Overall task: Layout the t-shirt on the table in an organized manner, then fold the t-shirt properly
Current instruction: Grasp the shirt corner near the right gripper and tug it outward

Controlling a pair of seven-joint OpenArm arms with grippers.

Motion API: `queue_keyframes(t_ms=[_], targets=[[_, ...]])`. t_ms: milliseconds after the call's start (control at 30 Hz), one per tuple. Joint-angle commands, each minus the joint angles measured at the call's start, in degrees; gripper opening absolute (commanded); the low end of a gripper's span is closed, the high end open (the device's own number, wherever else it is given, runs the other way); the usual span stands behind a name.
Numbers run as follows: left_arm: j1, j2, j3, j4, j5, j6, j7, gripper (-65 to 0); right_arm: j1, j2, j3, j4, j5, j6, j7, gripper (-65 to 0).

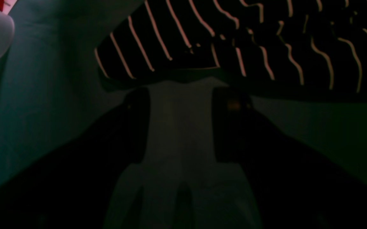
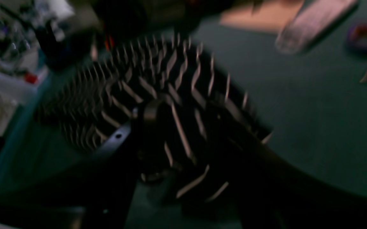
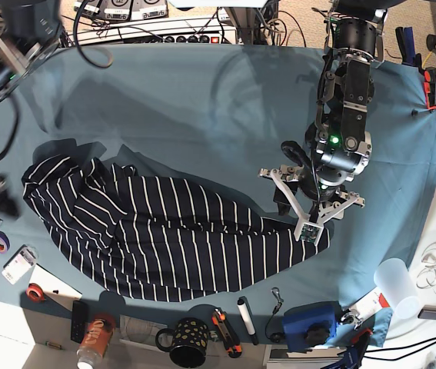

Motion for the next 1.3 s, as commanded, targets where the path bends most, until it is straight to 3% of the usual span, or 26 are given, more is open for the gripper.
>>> queue_keyframes(t_ms=[0, 333, 567, 733, 833, 1067, 1267], targets=[[-0.92, 0.00, -0.07, 1.03, -0.09, 0.00, -1.27, -33.3, 0.24, 0.83, -0.24, 0.83, 1.62, 0.25, 1.19, -43.4], [-0.92, 0.00, -0.07, 1.03, 0.07, 0.00, -1.27, -33.3, -8.66, -5.73, -0.55, 0.83, -0.09, 0.25, 1.19, -43.5], [-0.92, 0.00, -0.07, 1.03, 0.04, 0.00, -1.27, -33.3, -9.75, -10.97, -0.59, 0.83, -0.15, 0.25, 1.19, -43.5], [-0.79, 0.00, -0.07, 1.03, 0.07, 0.00, -1.27, -33.3, -9.64, -12.96, -0.59, 0.83, -10.08, 0.25, 12.41, -43.5], [-0.76, 0.00, -0.07, 1.03, 0.02, 0.00, -1.29, -33.3, -9.22, -13.70, -0.66, 0.81, -13.79, 0.22, 13.97, -43.5], [-0.76, 0.00, -0.07, 1.03, -0.13, 0.00, -1.29, -33.3, -8.76, -14.69, -0.70, 0.81, -13.25, 0.20, 14.69, -43.5], [-0.76, 0.00, -0.07, 1.03, -0.15, 0.00, -1.29, -33.3, -8.41, -14.69, -0.70, 0.81, -7.19, 0.25, 14.23, -43.5]])
